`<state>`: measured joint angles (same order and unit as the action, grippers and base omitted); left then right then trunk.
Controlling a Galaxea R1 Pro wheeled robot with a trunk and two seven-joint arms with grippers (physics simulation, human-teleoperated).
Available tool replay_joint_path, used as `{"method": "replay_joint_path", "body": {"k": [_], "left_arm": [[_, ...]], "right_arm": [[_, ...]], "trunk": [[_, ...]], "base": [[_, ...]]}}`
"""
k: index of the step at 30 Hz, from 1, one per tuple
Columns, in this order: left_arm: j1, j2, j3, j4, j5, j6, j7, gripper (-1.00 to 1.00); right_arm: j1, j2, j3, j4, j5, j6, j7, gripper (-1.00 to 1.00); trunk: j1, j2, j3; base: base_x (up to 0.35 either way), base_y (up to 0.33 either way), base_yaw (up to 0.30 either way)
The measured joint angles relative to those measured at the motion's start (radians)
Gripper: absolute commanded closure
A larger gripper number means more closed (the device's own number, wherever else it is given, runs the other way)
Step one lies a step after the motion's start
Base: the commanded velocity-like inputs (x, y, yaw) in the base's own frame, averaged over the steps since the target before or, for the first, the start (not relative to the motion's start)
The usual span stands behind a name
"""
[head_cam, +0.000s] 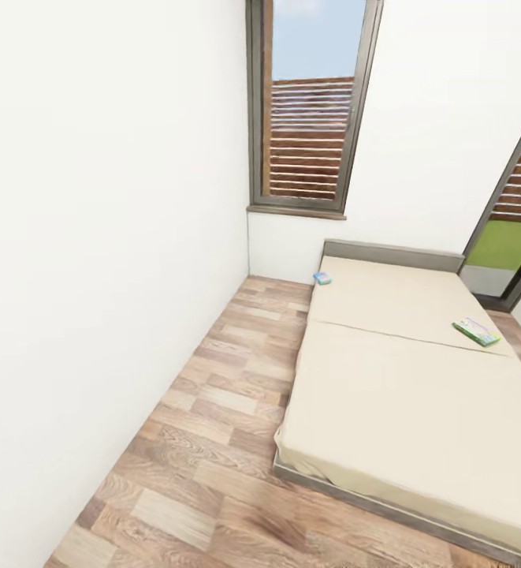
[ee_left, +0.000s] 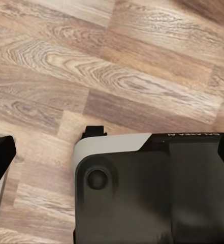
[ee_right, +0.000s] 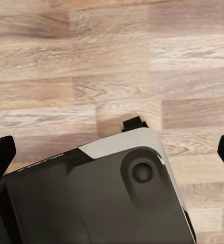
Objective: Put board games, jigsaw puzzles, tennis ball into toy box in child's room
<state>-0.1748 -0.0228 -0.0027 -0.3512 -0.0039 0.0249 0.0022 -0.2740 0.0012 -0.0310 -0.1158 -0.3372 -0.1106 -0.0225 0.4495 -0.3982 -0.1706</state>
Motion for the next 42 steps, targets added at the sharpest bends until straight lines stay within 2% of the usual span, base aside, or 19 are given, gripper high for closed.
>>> {"method": "replay_joint_path", "body": {"k": [42], "left_arm": [[0.000, 0.002, -0.003, 0.000, -0.001, -0.009, -0.002, -1.00]], "right_arm": [[0.000, 0.007, 0.000, 0.000, 0.000, 0.000, 0.001, -1.00]], "trunk": [[0.000, 0.000, 0.040]], "base": [[0.011, 0.004, -0.256]]}}
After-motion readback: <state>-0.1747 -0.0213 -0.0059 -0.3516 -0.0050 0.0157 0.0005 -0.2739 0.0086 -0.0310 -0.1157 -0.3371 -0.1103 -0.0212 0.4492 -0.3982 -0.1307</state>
